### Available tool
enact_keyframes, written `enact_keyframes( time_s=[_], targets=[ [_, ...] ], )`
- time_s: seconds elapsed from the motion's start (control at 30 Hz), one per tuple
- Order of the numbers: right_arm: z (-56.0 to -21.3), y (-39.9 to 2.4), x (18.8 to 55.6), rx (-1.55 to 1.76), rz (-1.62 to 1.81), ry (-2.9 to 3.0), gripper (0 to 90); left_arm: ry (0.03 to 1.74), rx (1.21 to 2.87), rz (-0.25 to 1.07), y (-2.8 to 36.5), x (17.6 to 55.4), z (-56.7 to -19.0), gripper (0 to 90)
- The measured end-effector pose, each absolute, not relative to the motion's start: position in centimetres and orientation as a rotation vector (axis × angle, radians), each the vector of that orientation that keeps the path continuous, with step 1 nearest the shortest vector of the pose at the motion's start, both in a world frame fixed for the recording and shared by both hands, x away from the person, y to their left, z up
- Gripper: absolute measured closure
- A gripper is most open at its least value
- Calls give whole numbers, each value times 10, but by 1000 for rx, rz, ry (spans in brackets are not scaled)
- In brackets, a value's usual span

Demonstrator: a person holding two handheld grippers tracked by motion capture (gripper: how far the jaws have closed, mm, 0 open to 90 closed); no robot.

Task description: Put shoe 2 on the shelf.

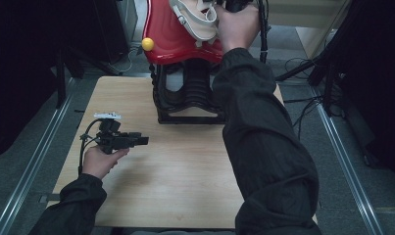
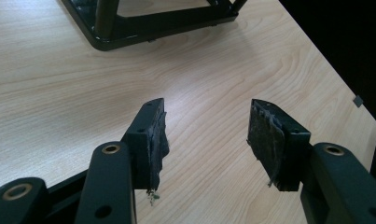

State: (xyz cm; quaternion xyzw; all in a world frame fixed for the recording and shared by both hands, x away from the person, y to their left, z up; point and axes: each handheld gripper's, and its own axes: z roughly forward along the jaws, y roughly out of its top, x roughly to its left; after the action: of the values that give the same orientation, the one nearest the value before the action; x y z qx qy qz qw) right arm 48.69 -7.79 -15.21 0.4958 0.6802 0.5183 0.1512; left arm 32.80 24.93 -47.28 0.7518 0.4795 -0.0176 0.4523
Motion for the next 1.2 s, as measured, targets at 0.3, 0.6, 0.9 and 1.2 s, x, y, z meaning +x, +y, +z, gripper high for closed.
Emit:
enact_keyframes(
  time_s=[0.3,0.6,0.9,1.2],
  targets=[
    [-163,-79,501,1520,1527,1762,862,1166,1876,-61,243,329,-473,484],
    [-173,-64,505,1552,1506,1710,861,1162,1863,-61,243,330,-471,485],
    [-182,-53,504,1559,1476,1702,854,1153,1870,-52,242,331,-470,489],
    [-182,-55,501,1513,1531,1737,708,1143,1894,-66,237,332,-470,487]
  ],
)
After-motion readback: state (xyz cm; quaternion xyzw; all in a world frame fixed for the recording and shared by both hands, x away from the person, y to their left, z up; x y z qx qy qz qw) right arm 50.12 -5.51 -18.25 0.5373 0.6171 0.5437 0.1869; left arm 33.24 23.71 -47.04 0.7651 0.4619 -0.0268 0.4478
